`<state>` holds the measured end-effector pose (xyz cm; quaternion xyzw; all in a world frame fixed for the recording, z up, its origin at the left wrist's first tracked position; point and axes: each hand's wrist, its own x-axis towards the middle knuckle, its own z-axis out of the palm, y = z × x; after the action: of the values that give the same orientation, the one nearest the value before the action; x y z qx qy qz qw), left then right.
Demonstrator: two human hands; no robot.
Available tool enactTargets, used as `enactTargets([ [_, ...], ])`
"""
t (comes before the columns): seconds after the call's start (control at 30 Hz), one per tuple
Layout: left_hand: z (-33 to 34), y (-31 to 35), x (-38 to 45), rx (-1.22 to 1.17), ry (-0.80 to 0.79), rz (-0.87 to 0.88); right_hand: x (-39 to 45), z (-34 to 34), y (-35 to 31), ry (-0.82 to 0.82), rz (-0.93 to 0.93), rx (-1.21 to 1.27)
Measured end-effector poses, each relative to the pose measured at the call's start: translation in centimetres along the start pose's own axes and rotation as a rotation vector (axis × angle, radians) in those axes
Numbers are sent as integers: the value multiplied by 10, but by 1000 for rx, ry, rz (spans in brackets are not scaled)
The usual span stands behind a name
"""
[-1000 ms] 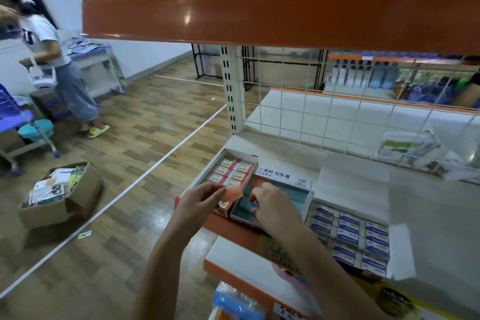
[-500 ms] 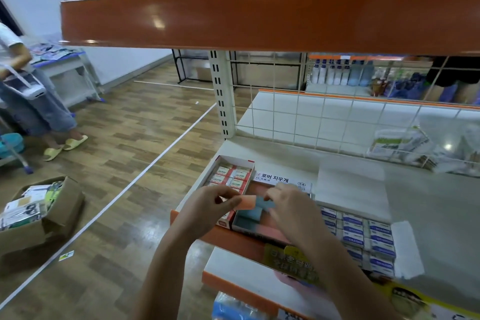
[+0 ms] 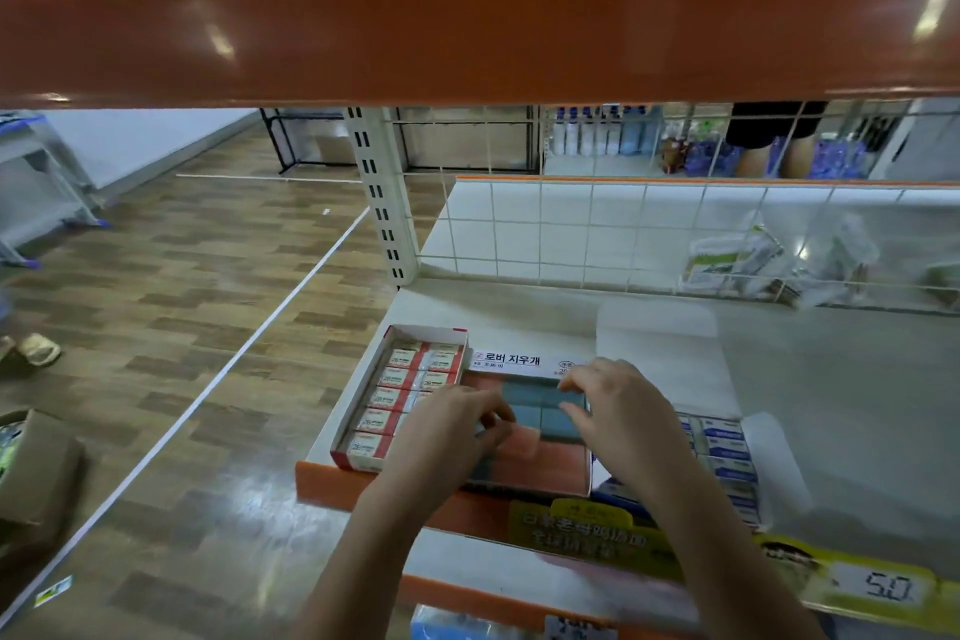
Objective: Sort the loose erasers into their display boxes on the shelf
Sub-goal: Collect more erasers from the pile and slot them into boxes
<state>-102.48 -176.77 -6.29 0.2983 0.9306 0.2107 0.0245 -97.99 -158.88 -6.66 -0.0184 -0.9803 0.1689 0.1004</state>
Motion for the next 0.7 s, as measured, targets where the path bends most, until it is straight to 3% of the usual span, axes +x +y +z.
enactTargets([
  [0.27, 5, 5, -3, 92, 60, 31, -3, 2, 4, 15, -4, 32],
  [0.7, 2, 9, 2, 194, -74, 98, -5, 1, 9, 4, -34, 69],
])
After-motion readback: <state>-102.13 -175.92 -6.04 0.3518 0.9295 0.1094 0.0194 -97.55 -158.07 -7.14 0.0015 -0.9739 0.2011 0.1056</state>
